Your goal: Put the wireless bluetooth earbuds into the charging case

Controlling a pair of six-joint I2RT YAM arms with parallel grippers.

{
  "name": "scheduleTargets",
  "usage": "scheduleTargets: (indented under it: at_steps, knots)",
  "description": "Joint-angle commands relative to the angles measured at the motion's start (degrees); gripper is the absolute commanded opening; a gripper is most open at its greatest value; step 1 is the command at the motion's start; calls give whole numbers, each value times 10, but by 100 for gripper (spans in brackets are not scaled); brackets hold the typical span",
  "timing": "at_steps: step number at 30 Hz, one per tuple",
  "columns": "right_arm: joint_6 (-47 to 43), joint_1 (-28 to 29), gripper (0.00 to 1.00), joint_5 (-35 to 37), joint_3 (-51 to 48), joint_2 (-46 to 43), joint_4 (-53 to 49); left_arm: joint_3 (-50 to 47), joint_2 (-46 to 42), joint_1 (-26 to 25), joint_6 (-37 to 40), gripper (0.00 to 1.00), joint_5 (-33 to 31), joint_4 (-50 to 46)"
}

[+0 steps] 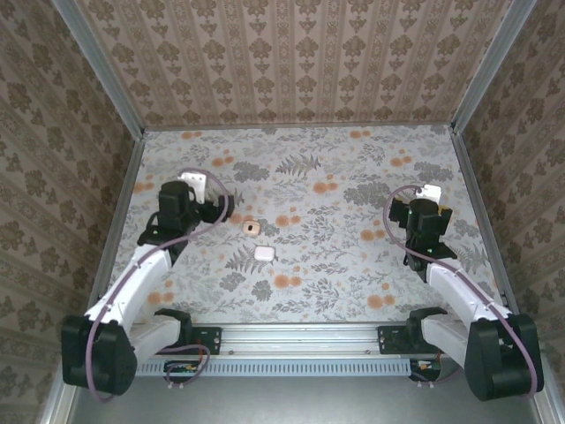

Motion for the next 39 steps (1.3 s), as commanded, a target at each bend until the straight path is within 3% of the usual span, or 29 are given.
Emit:
scheduleTargets:
  at_steps: [1, 3, 7, 12, 16, 18, 21, 23, 26, 33, 37, 39]
  knots:
    - [-9, -17, 100, -48, -20, 23, 107, 22, 61, 36, 30, 100, -38, 56]
    - [-8, -18, 100, -63, -30, 48, 157, 24, 104, 50, 55, 100, -33, 93]
    - [3, -21, 100, -88, -44, 114, 256, -18, 161, 66, 57, 100, -101, 198]
    - [-9, -23, 100, -100, -51, 182, 347, -46, 174, 82, 69, 100, -119, 285]
    - [-13, -26, 100, -115, -45, 245, 394, -40, 180, 87, 68, 100, -111, 279]
    - [-18, -26, 100, -133, -33, 246, 368, -41, 178, 87, 67, 100, -111, 280]
    - [-25, -22, 100, -129, -42, 296, 440, -40, 170, 87, 78, 100, -110, 254]
    - [-19, -20, 100, -118, -23, 281, 377, -52, 163, 87, 93, 100, -113, 254]
    - [-24, -13, 100, -107, -24, 284, 383, -106, 167, 100, 91, 100, -112, 330]
    - [-27, -11, 100, -105, -21, 285, 382, -214, 270, 124, 77, 100, -85, 614]
    - [-28, -11, 100, -105, -21, 286, 383, -164, 265, 123, 79, 100, -77, 512]
    - [-28, -11, 100, -105, -21, 286, 383, -166, 266, 121, 81, 100, -73, 514]
